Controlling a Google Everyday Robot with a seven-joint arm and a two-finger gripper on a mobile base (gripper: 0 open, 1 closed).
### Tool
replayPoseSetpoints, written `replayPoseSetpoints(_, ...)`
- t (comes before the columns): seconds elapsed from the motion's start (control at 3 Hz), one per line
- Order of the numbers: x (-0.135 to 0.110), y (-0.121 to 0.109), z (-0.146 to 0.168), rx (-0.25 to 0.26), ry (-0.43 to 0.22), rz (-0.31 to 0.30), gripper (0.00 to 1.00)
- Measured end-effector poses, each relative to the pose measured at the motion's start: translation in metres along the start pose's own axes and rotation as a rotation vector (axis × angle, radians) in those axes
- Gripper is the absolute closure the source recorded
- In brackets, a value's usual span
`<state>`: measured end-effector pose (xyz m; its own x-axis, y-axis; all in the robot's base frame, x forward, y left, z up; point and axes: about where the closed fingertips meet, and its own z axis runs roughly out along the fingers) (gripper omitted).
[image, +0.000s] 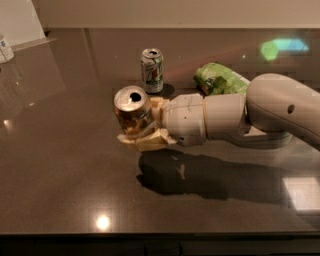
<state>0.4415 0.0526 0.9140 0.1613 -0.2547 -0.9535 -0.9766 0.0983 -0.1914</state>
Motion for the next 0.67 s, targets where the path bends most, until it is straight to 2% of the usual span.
replayPoseSetpoints(0.67, -0.045, -0.060, -0.036, 0.249, 0.004, -0.217, 1.00)
